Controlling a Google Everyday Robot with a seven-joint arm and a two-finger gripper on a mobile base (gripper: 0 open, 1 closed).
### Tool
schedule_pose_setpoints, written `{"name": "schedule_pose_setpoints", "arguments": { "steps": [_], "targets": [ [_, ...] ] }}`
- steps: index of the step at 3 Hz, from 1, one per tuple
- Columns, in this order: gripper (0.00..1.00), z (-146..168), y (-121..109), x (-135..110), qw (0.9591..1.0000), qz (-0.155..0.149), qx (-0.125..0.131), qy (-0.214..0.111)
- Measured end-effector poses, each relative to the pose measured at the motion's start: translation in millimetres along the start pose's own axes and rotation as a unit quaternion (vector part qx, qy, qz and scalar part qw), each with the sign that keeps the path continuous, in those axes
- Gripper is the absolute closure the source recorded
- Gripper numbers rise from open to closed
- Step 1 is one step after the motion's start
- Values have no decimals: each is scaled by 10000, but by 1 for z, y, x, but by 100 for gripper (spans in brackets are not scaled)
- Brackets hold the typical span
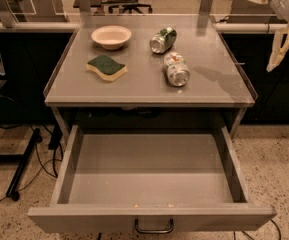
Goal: Place 7up can into top drawer
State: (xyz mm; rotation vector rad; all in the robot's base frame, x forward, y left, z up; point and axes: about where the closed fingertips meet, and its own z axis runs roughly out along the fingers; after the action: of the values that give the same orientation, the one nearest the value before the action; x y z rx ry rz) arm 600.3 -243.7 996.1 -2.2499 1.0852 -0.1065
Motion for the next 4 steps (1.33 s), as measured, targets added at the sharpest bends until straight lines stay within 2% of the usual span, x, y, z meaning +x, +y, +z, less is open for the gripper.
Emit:
{"name": "schedule_pose_setpoints", "arguments": {
  "steps": [1, 2, 4],
  "targets": [
    [0, 1, 0, 0, 10000, 10, -1, 3],
    [0, 10, -6, 10, 9998, -62, 163, -84],
    [0, 59, -28, 34, 9977, -401, 275, -474]
  ]
}}
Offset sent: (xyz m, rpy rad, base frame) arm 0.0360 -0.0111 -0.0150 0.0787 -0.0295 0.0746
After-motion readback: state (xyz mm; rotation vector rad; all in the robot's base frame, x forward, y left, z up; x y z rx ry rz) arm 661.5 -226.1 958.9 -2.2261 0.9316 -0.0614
